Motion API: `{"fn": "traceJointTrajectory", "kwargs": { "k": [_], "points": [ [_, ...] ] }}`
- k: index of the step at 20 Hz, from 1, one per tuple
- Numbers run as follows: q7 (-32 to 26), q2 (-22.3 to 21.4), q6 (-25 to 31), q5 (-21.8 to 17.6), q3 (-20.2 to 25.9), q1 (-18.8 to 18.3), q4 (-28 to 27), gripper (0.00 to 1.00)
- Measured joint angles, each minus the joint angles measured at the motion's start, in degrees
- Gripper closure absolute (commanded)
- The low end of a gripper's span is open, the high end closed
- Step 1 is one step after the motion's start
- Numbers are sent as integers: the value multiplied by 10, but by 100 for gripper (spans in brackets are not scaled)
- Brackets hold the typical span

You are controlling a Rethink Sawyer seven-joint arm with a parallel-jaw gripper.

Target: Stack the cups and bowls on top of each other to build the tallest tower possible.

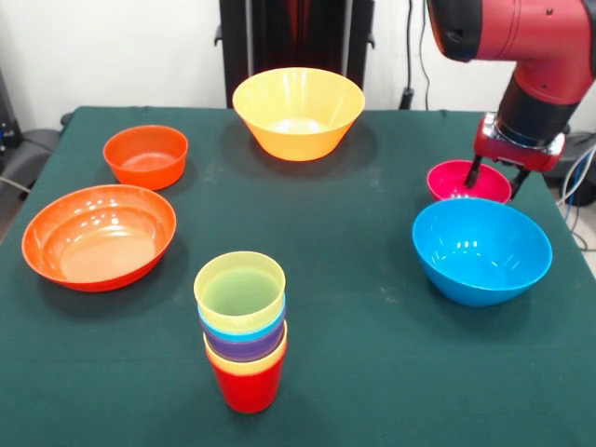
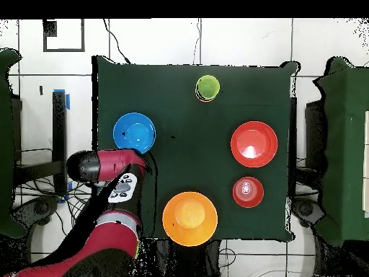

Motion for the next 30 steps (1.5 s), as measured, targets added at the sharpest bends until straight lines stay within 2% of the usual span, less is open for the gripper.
{"fn": "traceJointTrajectory", "kwargs": {
  "k": [6, 16, 17, 30],
  "points": [
    [0, 14, 0, 12, -7, 6, -10, 0],
    [9, 44, 0, 46, -28, 40, -43, 0],
    [11, 43, 2, 47, -33, 42, -45, 100],
    [12, 29, 11, 50, -60, 42, -47, 100]
  ]
}}
